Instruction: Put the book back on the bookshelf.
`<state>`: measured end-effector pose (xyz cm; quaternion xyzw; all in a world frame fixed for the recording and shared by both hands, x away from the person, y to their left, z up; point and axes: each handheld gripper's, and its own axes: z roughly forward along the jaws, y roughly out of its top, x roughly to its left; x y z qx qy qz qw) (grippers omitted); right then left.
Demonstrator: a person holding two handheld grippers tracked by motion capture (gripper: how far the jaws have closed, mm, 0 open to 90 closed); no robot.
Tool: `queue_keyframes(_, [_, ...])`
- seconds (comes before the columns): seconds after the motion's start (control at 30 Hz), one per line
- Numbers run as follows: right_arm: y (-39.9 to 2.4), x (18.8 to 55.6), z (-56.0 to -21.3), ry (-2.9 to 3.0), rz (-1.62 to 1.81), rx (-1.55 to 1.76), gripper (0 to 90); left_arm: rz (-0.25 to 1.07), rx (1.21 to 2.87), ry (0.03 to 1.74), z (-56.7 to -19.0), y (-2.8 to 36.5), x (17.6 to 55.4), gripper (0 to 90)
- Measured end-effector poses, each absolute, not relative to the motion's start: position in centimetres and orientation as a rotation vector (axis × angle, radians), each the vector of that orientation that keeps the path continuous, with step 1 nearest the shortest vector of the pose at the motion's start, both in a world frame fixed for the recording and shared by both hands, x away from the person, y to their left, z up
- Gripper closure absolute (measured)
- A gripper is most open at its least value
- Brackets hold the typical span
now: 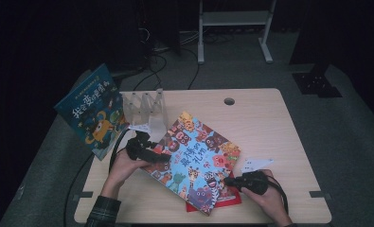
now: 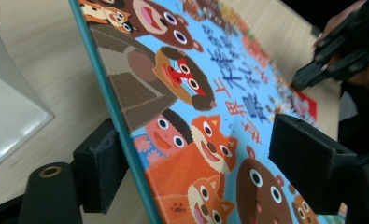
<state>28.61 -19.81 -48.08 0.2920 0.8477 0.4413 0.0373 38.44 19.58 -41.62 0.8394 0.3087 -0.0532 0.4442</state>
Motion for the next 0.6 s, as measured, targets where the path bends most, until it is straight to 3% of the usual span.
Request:
queue_keyframes(0.5, [-18.9, 28.6, -48.4, 2.571, 1.354, 0.879, 89.1, -0.099, 2.071, 0.751, -39.5, 19.4, 39.1, 37.9])
queue_keyframes(0.6, [-18.4, 28.6, -48.6, 2.589, 1.328, 0.876, 89.0, -0.108, 2.084, 0.709, -39.1, 18.6, 39.0, 44.4])
